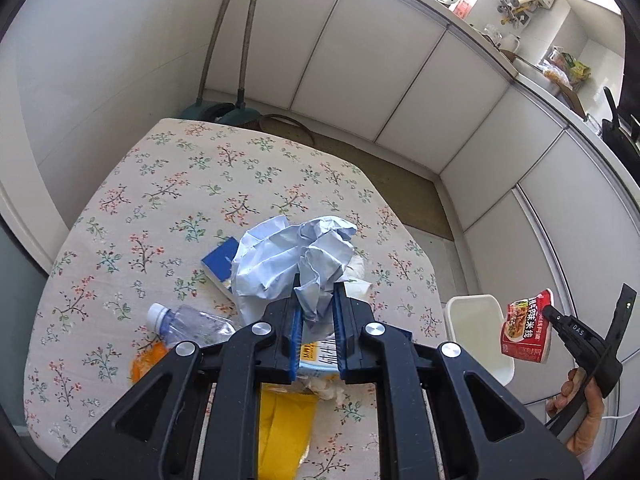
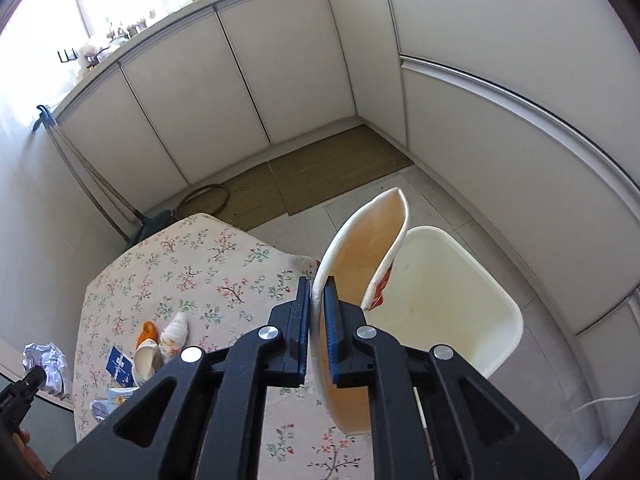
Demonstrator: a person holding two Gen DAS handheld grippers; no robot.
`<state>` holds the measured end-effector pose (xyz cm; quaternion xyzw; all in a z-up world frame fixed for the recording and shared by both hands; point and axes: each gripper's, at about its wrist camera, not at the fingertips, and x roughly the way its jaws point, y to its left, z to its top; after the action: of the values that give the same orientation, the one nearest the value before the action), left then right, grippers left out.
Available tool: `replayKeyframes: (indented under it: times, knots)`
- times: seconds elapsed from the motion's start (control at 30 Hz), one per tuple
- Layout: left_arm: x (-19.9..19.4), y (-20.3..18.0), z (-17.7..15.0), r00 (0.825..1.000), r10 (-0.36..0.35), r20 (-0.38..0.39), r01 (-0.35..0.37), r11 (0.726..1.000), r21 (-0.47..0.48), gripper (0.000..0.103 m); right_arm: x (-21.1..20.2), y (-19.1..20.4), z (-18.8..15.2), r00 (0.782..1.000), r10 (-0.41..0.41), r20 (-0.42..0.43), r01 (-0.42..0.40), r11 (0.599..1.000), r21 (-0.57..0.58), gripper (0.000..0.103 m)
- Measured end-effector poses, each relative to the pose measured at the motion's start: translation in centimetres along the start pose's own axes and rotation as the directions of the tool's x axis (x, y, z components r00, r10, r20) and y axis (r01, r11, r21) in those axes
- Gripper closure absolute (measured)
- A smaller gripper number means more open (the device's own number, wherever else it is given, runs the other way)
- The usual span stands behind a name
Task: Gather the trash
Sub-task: 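Carry the red cup to the white bin and open the right gripper, then lower the crumpled paper into the white bin and open the left gripper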
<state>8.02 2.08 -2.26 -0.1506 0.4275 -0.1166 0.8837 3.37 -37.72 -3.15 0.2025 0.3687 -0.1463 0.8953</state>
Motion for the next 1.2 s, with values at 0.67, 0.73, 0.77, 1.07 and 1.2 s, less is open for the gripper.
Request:
replayKeyframes:
  times: [0.67, 0.73, 0.77, 1.07, 1.2]
  knots:
    - [6.3, -19.6, -3.5, 0.974, -0.212, -0.085, 0.225, 0.949, 0.220, 0.090, -6.8, -12.9, 1.1, 0.946, -0.293, 0.138, 0.244, 0.924, 0.294, 0.015]
    - [7.7, -22.2, -4.2, 0.968, -0.224, -0.116, 0.246, 0.938, 0.242, 0.090, -6.8, -14.4, 1.0, 0.949, -0.290, 0.124, 0.233, 0.910, 0.342, 0.014]
    - [8.3, -23.4, -4.5, 0.966, -0.226, -0.128, 0.252, 0.934, 0.255, 0.090, -6.9, -15.2, 0.8, 0.950, -0.288, 0.117, 0.229, 0.902, 0.365, 0.014]
    - [13.9, -30.1, -7.3, 0.938, -0.232, -0.259, 0.304, 0.908, 0.288, 0.088, -7.1, -19.2, 0.0, 0.955, -0.282, 0.087, 0.211, 0.859, 0.466, 0.014]
    - [14.3, -30.7, -7.9, 0.936, -0.215, -0.280, 0.297, 0.908, 0.295, 0.067, -6.6, -19.7, -0.3, 0.957, -0.277, 0.086, 0.204, 0.855, 0.477, 0.014]
